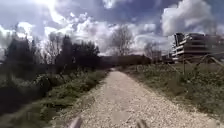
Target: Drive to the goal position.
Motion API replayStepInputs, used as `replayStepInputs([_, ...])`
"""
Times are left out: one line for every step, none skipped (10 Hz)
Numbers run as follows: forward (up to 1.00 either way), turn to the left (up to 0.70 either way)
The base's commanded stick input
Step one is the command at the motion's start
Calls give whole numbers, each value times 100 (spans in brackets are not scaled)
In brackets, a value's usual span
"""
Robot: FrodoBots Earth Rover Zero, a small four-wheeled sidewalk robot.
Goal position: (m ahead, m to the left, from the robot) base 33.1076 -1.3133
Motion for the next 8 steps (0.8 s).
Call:
replayStepInputs([100, 0])
replayStepInputs([100, 0])
replayStepInputs([100, 0])
replayStepInputs([100, 0])
replayStepInputs([100, 0])
replayStepInputs([100, 0])
replayStepInputs([100, 0])
replayStepInputs([100, 0])
